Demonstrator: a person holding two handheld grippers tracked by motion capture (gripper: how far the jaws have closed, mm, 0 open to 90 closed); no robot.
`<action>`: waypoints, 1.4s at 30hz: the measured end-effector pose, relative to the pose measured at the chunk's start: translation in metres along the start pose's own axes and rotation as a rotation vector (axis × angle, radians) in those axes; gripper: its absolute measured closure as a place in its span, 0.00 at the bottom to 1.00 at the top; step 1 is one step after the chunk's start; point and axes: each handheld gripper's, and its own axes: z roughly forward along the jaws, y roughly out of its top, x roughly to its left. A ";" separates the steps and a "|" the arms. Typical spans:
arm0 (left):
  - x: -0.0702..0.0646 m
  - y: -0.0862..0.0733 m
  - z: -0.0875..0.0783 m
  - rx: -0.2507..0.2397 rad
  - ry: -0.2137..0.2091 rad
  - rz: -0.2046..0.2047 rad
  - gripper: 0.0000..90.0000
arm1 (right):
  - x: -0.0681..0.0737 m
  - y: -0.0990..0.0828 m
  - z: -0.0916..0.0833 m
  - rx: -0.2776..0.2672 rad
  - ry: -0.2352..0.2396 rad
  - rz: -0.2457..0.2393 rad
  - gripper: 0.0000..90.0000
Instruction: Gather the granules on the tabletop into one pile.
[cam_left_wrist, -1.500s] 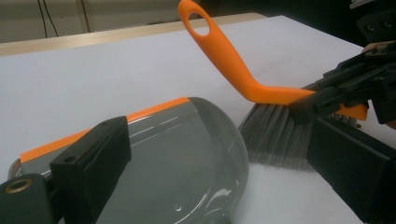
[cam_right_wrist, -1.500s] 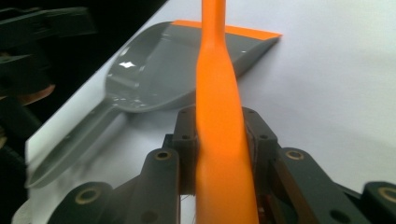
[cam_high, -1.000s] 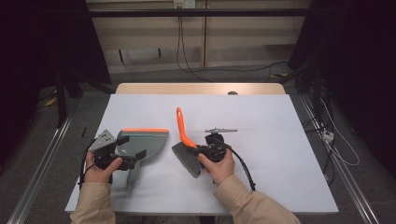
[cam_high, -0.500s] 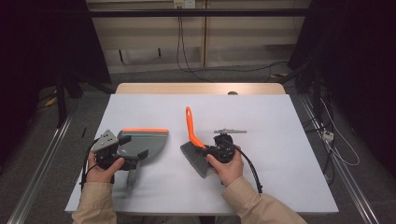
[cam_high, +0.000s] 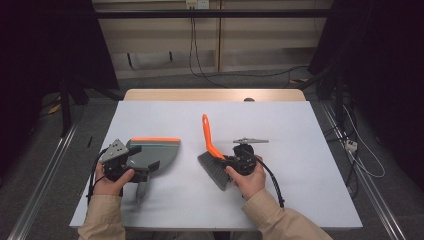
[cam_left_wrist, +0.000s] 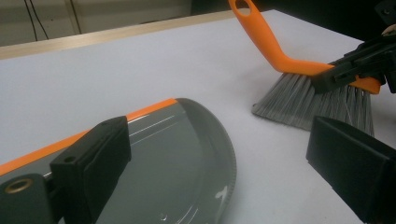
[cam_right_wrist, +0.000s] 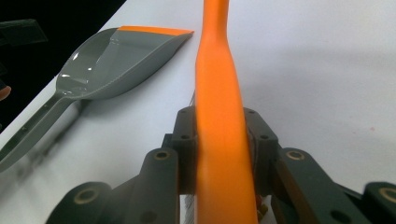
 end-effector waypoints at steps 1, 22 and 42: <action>0.000 0.000 0.000 0.001 0.000 0.000 0.07 | 0.000 0.000 0.000 0.002 0.000 -0.001 0.79; 0.000 0.000 0.000 0.002 -0.003 0.001 0.07 | -0.008 0.000 -0.010 -0.001 0.008 -0.010 0.79; 0.001 0.001 -0.001 0.001 0.001 -0.001 0.07 | -0.005 0.042 -0.030 -0.137 0.103 -0.155 0.79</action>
